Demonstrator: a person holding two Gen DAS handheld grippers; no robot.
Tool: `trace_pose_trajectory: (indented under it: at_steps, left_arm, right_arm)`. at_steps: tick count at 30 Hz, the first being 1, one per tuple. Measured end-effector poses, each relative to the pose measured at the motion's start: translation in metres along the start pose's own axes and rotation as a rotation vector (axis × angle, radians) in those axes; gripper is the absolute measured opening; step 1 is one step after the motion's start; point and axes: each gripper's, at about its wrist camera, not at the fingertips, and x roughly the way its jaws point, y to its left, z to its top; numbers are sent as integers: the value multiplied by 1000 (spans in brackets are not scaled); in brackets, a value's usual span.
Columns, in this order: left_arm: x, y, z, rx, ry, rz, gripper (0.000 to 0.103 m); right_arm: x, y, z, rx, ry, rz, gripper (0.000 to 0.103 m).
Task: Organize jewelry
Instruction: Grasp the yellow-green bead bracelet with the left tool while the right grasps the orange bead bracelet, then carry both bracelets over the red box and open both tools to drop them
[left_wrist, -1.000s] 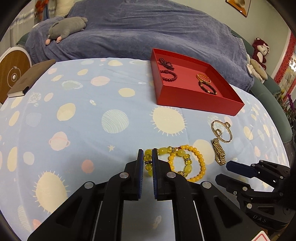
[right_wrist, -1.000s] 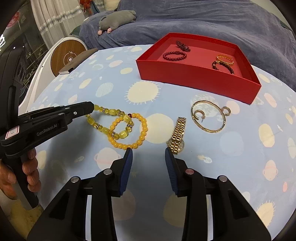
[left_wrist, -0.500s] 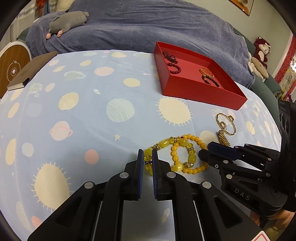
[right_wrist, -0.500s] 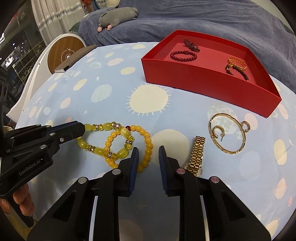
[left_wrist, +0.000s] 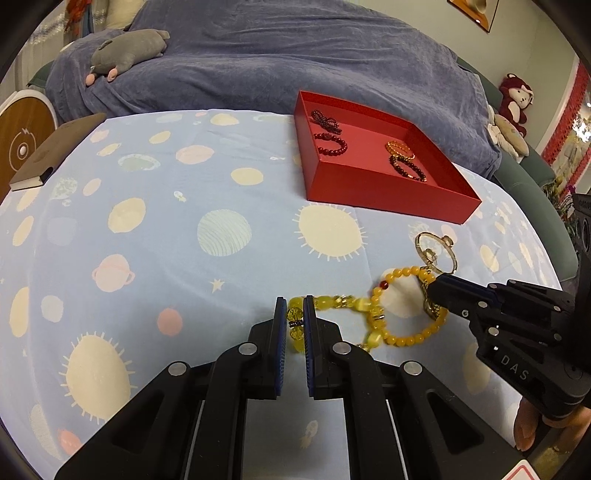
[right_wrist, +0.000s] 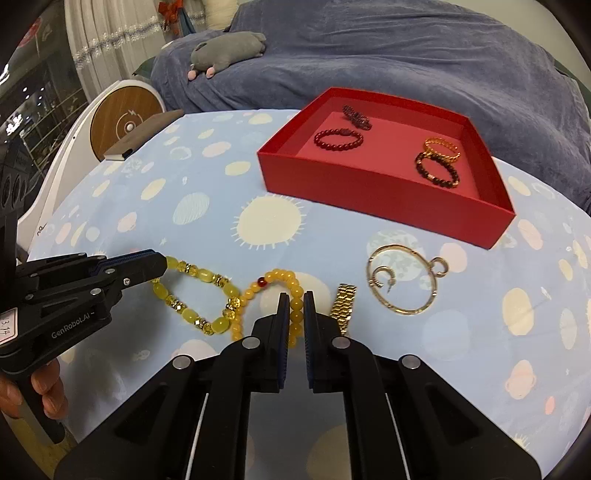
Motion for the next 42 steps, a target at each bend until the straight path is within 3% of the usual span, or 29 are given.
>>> trace_pose_trajectory:
  at_steps: [12, 19, 25, 30, 35, 39, 41, 42]
  left_arm:
    - [-18, -52, 31, 65, -49, -89, 7]
    - [-30, -77, 90, 73, -107, -158, 7]
    - [-20, -97, 153, 67, -179, -204, 7]
    - [26, -89, 178, -20, -137, -256, 7]
    - [89, -70, 167, -68, -31, -188, 7]
    - [104, -58, 153, -50, -18, -100, 7]
    - [103, -55, 150, -25, -26, -51, 7]
    - [103, -53, 149, -14, -35, -24, 9]
  right_arm:
    - [-51, -52, 23, 109, -106, -49, 7]
    - [-71, -91, 70, 174, -171, -66, 7]
    - [-48, -105, 114, 205, -185, -14, 7]
    - [0, -120, 120, 274, -127, 42, 7]
    - [47, -136, 109, 287, -31, 9, 7]
    - [58, -137, 103, 240, -4, -64, 8]
    - [57, -137, 100, 234, -11, -105, 14]
    - [55, -138, 99, 228, -20, -119, 24]
